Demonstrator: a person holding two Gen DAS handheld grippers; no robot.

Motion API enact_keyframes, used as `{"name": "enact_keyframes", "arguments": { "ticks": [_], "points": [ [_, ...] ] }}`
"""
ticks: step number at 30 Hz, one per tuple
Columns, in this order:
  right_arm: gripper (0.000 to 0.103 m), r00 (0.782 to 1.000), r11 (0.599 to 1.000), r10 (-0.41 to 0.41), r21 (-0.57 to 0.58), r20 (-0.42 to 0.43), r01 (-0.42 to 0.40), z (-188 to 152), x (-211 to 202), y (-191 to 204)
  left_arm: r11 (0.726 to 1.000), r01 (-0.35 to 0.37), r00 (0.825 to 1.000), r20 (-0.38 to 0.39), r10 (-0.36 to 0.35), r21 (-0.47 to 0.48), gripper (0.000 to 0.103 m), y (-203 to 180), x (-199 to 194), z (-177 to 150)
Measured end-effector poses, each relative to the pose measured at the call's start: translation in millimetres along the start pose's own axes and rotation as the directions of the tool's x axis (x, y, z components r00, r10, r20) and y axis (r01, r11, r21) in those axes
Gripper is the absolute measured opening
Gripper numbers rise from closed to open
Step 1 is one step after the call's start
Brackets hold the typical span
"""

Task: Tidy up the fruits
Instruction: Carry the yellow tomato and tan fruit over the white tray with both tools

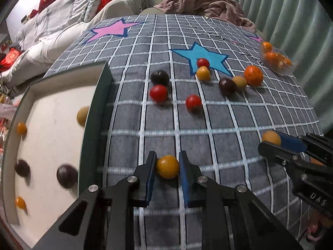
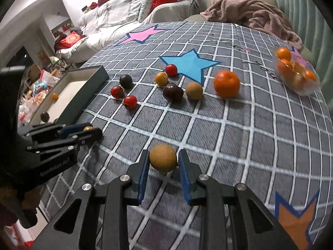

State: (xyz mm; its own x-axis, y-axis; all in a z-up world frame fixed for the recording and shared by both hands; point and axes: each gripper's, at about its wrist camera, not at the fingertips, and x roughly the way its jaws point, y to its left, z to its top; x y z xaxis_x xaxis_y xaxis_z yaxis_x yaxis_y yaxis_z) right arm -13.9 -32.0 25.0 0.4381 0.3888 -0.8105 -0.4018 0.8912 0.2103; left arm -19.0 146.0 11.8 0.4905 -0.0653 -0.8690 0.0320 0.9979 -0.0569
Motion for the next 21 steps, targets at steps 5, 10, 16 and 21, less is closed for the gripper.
{"name": "enact_keyframes", "arguments": {
  "ticks": [5, 10, 16, 21],
  "points": [
    [0.031, 1.000, 1.000, 0.001, 0.001, 0.002, -0.001, -8.3, -10.4, 4.3, 1.000, 0.023, 1.000, 0.010, -0.023, -0.018, 0.023, 2.7, -13.5, -9.2],
    [0.031, 1.000, 1.000, 0.006, 0.009, 0.004, -0.006, -12.7, -17.7, 7.3, 0.999, 0.049, 0.998, 0.040, -0.048, -0.019, 0.023, 3.0, -33.4, -15.2],
    [0.031, 1.000, 1.000, 0.003, 0.007, 0.005, -0.003, -16.1, -24.8, 16.9, 0.998, 0.065, 0.995, 0.076, -0.063, -0.022, 0.023, 8.2, -56.4, -19.1],
    [0.031, 1.000, 1.000, -0.004, -0.015, 0.009, 0.004, -15.6, -30.5, 28.7, 0.997, 0.066, 0.993, 0.098, -0.062, -0.032, 0.023, 16.4, -68.7, -19.7]
  ]
}}
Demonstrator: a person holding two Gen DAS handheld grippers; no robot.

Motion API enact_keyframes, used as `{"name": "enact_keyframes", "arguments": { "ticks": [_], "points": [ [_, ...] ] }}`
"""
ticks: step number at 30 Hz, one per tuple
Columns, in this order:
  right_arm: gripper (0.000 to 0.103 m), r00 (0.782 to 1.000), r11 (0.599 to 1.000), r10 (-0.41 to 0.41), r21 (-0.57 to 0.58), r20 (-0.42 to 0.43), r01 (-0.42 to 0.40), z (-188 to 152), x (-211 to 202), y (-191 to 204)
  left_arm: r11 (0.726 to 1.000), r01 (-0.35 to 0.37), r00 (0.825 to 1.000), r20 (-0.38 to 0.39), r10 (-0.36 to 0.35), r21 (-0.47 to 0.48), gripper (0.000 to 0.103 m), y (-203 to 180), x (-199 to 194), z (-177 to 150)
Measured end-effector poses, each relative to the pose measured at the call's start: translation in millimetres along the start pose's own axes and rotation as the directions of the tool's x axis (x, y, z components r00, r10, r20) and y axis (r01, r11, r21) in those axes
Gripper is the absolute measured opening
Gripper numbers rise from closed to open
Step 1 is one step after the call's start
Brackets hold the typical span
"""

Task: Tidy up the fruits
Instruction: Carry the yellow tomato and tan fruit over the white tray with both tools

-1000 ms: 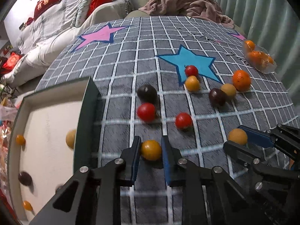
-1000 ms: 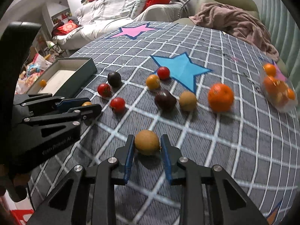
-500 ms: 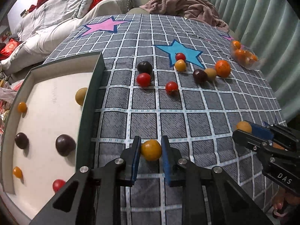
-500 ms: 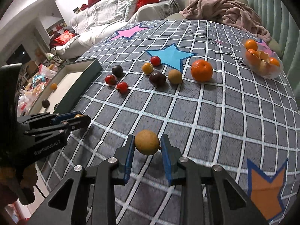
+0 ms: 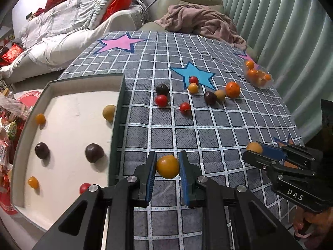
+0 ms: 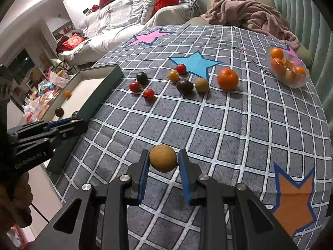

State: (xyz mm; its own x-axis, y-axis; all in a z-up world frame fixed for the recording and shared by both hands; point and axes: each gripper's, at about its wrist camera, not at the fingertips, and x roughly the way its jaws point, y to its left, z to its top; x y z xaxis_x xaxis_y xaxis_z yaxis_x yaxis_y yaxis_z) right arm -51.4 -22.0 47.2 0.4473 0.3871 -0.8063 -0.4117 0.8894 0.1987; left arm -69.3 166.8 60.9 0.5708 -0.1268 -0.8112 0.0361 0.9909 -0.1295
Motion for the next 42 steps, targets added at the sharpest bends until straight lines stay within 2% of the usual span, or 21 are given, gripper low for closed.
{"name": "enact_keyframes", "arguments": {
  "ticks": [9, 23, 32, 42],
  "points": [
    [0.031, 1.000, 0.999, -0.001, -0.041, 0.008, 0.001, 9.3, -7.2, 26.6, 1.000, -0.002, 0.999, 0.040, 0.003, -0.028, 0.023, 18.2, -18.5, 0.8],
    [0.031, 0.999, 0.993, 0.032, -0.115, -0.013, -0.033, 34.7, 4.9, 75.0, 0.992, -0.092, 0.995, 0.033, 0.095, -0.083, 0.023, 68.9, -19.9, -3.7],
    [0.031, 0.997, 0.981, 0.061, -0.181, -0.043, -0.067, 60.2, 31.6, 112.2, 0.983, -0.129, 0.991, 0.021, 0.133, -0.130, 0.023, 108.2, -12.4, 2.4],
    [0.031, 0.991, 0.969, 0.094, -0.218, -0.092, -0.112, 102.0, 80.2, 148.7, 0.967, -0.193, 0.981, -0.003, 0.195, -0.167, 0.023, 143.7, 12.6, 29.7]
  ]
}}
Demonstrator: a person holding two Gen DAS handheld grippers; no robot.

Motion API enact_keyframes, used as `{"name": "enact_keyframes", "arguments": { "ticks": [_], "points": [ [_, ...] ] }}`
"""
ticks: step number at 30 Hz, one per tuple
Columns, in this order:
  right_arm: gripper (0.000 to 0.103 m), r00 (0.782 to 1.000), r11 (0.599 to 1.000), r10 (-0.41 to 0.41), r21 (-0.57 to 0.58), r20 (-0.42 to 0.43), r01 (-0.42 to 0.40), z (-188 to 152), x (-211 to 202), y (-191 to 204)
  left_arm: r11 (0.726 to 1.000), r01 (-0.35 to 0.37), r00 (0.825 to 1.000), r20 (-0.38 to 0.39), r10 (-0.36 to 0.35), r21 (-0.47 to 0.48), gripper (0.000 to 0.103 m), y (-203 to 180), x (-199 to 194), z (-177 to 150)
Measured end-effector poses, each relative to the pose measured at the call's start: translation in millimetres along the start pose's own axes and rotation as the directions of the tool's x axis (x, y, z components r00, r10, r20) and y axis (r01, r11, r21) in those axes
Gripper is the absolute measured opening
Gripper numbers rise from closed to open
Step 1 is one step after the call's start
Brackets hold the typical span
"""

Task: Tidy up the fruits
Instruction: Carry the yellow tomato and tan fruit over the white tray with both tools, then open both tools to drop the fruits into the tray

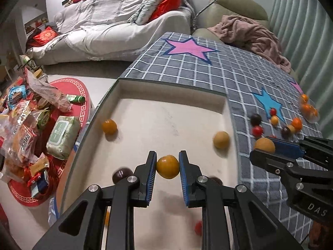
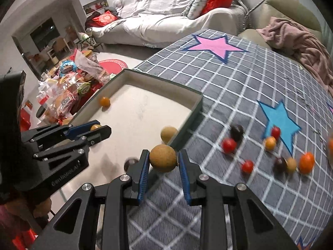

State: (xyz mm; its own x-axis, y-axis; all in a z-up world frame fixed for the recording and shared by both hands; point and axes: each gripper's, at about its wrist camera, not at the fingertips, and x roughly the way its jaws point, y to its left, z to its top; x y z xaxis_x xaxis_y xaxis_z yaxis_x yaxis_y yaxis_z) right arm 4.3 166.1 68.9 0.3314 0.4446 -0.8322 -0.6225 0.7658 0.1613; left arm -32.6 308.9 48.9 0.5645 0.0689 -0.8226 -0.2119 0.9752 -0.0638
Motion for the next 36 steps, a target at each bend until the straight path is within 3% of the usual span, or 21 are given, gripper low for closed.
{"name": "enact_keyframes", "arguments": {
  "ticks": [10, 15, 22, 28, 32, 33, 35, 36],
  "points": [
    [0.031, 0.999, 0.999, -0.019, -0.031, -0.047, 0.018, 45.2, 50.3, 0.0, 0.999, -0.049, 0.996, -0.073, 0.048, -0.010, 0.023, 1.6, 43.9, 30.2],
    [0.031, 0.995, 0.998, -0.030, -0.050, -0.095, 0.025, 54.7, 75.8, -0.5, 0.999, -0.039, 0.990, -0.139, 0.034, -0.033, 0.023, 10.0, 62.2, 34.2],
    [0.032, 0.989, 0.996, -0.044, -0.085, -0.139, 0.032, 56.7, 91.3, 2.9, 0.999, -0.037, 0.990, -0.135, 0.036, -0.009, 0.024, 12.7, 63.7, 33.4],
    [0.051, 0.994, 0.997, -0.027, -0.080, -0.102, 0.019, 56.9, 82.6, 1.3, 0.998, -0.059, 0.990, -0.130, 0.057, -0.010, 0.024, 17.7, 60.7, 31.6],
    [0.074, 0.998, 0.998, 0.001, -0.060, -0.059, -0.005, 56.4, 69.7, -1.3, 0.997, -0.068, 0.990, -0.129, 0.065, -0.023, 0.024, 24.4, 56.8, 29.7],
    [0.078, 0.999, 0.999, 0.015, -0.048, -0.046, -0.018, 56.1, 65.5, -2.6, 0.997, -0.070, 0.990, -0.128, 0.067, -0.021, 0.026, 24.8, 56.1, 29.2],
    [0.080, 1.000, 1.000, 0.008, -0.028, -0.024, -0.009, 54.5, 56.9, -5.5, 0.995, -0.094, 0.989, -0.114, 0.091, -0.018, 0.070, 25.1, 52.2, 27.2],
    [0.082, 1.000, 1.000, 0.010, -0.013, -0.019, -0.011, 52.8, 52.5, -8.2, 0.994, -0.108, 0.990, -0.092, 0.105, -0.022, 0.078, 26.2, 48.3, 26.1]
  ]
}}
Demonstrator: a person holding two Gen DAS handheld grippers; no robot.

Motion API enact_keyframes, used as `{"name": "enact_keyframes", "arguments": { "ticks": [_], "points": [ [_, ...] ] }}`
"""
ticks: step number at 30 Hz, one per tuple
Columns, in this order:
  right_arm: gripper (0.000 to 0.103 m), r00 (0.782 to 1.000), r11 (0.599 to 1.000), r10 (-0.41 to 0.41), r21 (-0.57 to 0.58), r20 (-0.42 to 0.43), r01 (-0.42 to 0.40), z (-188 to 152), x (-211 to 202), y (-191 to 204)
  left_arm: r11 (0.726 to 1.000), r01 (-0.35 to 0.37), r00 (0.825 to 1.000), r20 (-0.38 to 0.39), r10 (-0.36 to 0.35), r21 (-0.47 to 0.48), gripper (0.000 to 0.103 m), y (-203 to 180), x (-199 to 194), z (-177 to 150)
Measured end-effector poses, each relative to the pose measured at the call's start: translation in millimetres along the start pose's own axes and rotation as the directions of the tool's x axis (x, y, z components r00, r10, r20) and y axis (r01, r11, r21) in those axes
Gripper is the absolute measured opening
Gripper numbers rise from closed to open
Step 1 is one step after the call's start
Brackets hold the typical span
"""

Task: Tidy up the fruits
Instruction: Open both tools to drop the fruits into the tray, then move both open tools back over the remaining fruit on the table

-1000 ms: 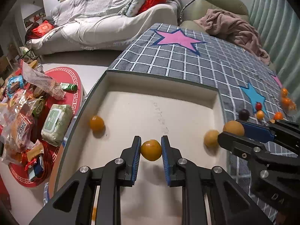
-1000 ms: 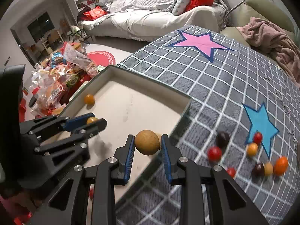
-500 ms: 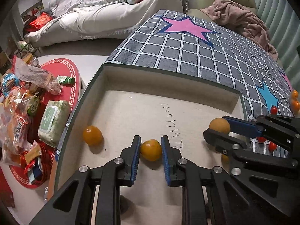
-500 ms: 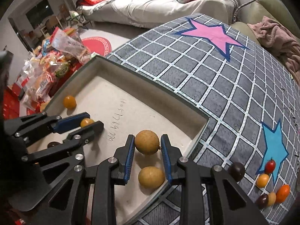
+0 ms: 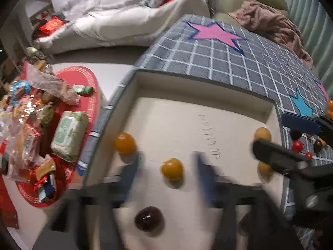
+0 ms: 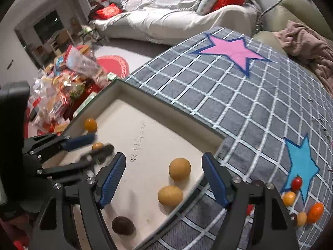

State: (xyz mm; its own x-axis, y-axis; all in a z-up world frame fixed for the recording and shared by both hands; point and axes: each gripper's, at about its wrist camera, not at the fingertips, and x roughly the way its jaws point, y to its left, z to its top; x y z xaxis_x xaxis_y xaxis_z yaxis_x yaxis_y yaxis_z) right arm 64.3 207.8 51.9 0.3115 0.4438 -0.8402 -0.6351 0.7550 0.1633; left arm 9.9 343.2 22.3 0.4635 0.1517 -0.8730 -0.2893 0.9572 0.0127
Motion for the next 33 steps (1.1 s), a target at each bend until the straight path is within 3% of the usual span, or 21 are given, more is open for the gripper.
{"name": "enact_keyframes", "arguments": {
  "ticks": [1, 8, 15, 25, 33],
  "points": [
    [0.082, 1.000, 1.000, 0.009, 0.011, 0.006, -0.009, -2.1, -3.9, -2.4, 1.000, -0.002, 0.999, 0.035, 0.002, -0.006, 0.079, 0.8, -6.6, -1.9],
    [0.084, 1.000, 0.997, 0.005, 0.078, 0.022, -0.007, -24.8, -28.6, -21.3, 0.999, 0.001, 0.998, 0.055, -0.003, 0.045, 0.079, -9.3, -24.4, -11.7],
    [0.088, 0.999, 0.985, -0.029, 0.170, -0.017, 0.032, -75.0, -46.7, -51.8, 0.996, 0.039, 0.998, 0.047, -0.043, 0.077, 0.079, -30.0, -44.5, -37.9],
    [0.088, 0.990, 0.949, -0.127, 0.284, -0.059, 0.138, -153.5, -75.8, -102.6, 0.969, 0.125, 0.987, 0.069, -0.142, 0.215, 0.079, -106.1, -80.5, -58.8],
    [0.088, 0.982, 0.914, -0.183, 0.360, -0.040, 0.186, -179.8, -95.0, -141.0, 0.949, 0.152, 0.985, 0.033, -0.168, 0.276, 0.079, -163.1, -74.2, -65.4]
  ]
}}
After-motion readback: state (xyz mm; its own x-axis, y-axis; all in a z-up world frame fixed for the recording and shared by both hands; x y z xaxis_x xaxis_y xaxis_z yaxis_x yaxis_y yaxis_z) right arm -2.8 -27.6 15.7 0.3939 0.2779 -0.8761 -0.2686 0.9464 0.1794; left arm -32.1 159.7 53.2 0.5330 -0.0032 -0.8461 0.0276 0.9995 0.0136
